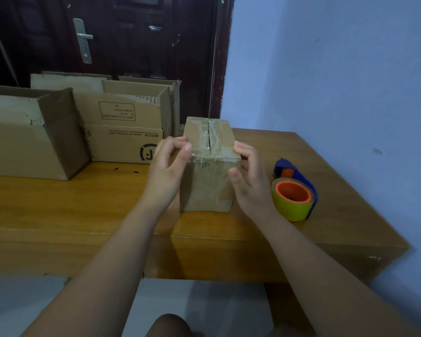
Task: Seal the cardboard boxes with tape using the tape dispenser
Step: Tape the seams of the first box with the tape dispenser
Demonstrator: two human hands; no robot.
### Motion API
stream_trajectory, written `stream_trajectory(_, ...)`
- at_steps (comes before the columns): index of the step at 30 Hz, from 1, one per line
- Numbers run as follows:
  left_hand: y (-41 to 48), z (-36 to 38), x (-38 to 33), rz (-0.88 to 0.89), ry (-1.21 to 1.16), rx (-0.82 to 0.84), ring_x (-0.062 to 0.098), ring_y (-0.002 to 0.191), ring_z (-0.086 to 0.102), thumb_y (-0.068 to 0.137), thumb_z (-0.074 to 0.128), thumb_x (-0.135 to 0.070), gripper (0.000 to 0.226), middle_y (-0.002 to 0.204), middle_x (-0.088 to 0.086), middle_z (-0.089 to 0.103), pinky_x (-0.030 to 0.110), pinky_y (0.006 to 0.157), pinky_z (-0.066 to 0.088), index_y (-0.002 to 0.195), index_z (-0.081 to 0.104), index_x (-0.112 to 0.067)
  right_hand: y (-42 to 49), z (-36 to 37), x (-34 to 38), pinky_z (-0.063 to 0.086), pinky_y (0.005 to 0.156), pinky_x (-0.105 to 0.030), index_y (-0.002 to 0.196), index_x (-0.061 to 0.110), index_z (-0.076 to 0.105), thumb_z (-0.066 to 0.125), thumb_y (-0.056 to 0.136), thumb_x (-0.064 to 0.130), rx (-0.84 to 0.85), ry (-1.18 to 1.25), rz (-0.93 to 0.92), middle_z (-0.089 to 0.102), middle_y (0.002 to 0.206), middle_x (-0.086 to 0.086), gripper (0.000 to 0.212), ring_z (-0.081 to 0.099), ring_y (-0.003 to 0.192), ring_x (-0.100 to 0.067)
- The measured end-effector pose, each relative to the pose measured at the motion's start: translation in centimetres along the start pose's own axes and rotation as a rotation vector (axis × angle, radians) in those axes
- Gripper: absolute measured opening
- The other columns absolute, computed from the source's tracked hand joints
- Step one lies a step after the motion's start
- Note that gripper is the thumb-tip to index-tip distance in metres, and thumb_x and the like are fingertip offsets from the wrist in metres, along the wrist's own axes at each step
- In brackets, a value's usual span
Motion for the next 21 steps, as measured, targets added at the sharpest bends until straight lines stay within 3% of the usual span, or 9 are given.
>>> stream_trajectory(3,-0.3,0.0,0.2,0.000,-0.026,0.034,0.009,0.123,0.045,0.087,0.063,-0.034,0.012,0.126,-0.009,0.049,0.018,0.089,0.042,0.095,0.054,-0.035,0.4,-0.5,0.4,0.037,0.104,-0.020,0.117,0.022,0.049,0.023,0.086,0.074,-0.016,0.046,0.054,0.048,0.126,0.009,0.066,0.044,0.121,0.000)
stream_trajectory(6,-0.7,0.2,0.2,0.039,-0.007,0.029,0.007,0.125,0.042,0.090,0.060,-0.026,0.017,0.129,-0.009,0.046,0.012,0.086,0.039,0.100,0.051,-0.037,0.9,-0.9,0.6,0.034,0.097,-0.008,0.110,0.015,0.055,0.026,0.094,0.063,0.018,0.000,0.072,0.049,0.119,0.009,0.059,0.044,0.112,0.009)
stream_trajectory(8,-0.7,0.2,0.0,0.034,-0.019,0.039,0.005,0.124,0.042,0.085,0.061,-0.034,0.019,0.130,-0.012,0.046,0.013,0.087,0.040,0.101,0.051,-0.038,1.2,-1.1,0.5,0.038,0.099,-0.018,0.104,0.018,0.055,0.036,0.099,0.046,0.043,0.013,0.125,0.050,0.115,0.009,0.034,0.044,0.111,0.013)
stream_trajectory(10,-0.7,0.0,0.2,0.026,-0.046,0.060,0.006,0.125,0.043,0.078,0.060,-0.043,0.026,0.132,-0.012,0.046,0.019,0.092,0.043,0.102,0.052,-0.039,1.3,-1.2,0.5,0.042,0.101,-0.033,0.103,0.023,0.052,0.048,0.097,0.033,0.070,0.026,0.154,0.049,0.116,0.010,0.012,0.046,0.115,0.005)
stream_trajectory(15,-0.4,-0.6,0.7,0.031,-0.040,0.111,0.008,0.126,0.045,0.076,0.061,-0.040,0.030,0.134,-0.014,0.045,0.039,0.104,0.042,0.105,0.053,-0.040,1.3,-1.6,0.7,0.042,0.105,-0.040,0.108,0.027,0.048,0.059,0.093,0.026,0.150,0.037,0.168,0.046,0.124,0.012,0.019,0.045,0.122,-0.003)
stream_trajectory(21,-0.4,-0.5,0.7,0.044,-0.079,0.090,0.013,0.125,0.048,0.079,0.061,-0.035,0.026,0.131,-0.011,0.048,0.045,0.105,0.042,0.104,0.056,-0.035,1.2,-1.6,0.6,0.040,0.095,-0.023,0.116,0.012,0.055,0.055,0.095,0.026,0.124,-0.116,0.087,0.049,0.125,0.007,0.025,0.040,0.119,0.003)
Point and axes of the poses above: each hand's wrist, its own y-axis towards the middle knuckle, its own z-axis out of the palm, x = y × z, the point moved 2 cm from there along y, towards the middle knuckle
